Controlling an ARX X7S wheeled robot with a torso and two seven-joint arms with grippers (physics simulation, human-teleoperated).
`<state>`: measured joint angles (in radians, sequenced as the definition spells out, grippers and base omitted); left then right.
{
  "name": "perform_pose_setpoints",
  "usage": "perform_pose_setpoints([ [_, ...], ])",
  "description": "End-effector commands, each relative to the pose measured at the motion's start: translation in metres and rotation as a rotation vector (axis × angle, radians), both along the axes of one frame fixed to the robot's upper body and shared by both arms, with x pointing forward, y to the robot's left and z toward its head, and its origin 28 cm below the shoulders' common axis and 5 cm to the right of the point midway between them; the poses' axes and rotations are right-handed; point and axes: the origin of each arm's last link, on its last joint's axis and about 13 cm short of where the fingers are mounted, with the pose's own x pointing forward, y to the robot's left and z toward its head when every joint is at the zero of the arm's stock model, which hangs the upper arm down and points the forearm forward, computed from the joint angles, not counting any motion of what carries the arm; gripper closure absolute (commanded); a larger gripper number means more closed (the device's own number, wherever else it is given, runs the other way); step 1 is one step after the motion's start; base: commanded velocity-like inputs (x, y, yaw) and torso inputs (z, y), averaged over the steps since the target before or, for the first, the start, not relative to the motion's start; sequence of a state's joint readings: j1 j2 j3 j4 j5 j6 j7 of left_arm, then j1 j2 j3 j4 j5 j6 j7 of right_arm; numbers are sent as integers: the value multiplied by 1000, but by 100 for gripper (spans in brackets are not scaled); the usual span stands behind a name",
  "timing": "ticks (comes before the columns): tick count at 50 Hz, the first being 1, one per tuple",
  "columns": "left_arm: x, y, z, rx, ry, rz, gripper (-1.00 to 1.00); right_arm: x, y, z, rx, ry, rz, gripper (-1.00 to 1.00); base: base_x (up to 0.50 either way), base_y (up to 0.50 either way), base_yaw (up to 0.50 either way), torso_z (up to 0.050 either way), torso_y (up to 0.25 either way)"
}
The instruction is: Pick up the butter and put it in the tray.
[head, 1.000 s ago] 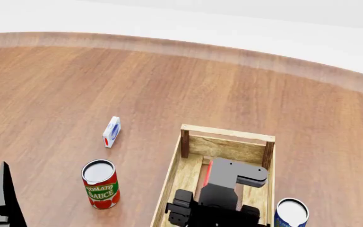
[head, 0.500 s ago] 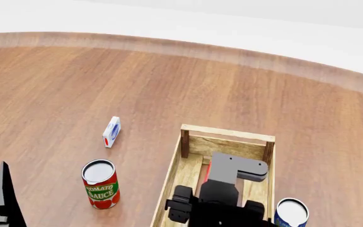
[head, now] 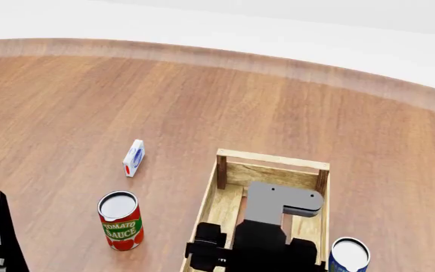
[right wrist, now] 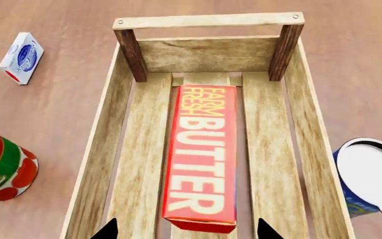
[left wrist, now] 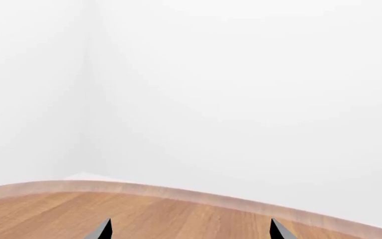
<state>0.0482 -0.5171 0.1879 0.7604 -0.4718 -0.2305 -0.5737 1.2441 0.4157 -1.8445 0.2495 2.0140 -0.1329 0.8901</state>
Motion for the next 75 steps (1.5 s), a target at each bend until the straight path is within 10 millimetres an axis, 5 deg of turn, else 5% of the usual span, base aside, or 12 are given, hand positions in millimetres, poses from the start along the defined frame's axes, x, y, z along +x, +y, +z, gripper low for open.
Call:
perform_pose_setpoints([
  [1, 0, 1, 2, -1, -6, 2, -100, -32, -6, 25, 10, -91, 25, -100, 0, 0, 0, 0, 0],
  [15, -1, 0, 3, 1, -5, 1, -100, -76, -22, 31, -108, -313, -12, -100, 0, 0, 0, 0, 0],
  [20, -1, 0, 4, 2, -3, 0, -100, -91, -22, 18, -327, -435, -2, -100, 0, 0, 0, 0, 0],
  [37, -2, -2, 4, 8, 2, -6, -100, -129, -16, -22, -465, -615, 3, -100, 0, 0, 0, 0, 0],
  [44, -2, -1, 3, 6, 0, -5, -100, -140, -8, -58, -450, -582, 14, -100, 0, 0, 0, 0, 0],
  [61, -3, -5, 0, 13, 4, -20, -100, -157, -5, -52, -514, -762, -42, -100, 0, 0, 0, 0, 0],
  [75, -19, -27, -29, 107, 44, -121, -100, -162, -6, -55, -510, -760, -30, -100, 0, 0, 0, 0, 0],
])
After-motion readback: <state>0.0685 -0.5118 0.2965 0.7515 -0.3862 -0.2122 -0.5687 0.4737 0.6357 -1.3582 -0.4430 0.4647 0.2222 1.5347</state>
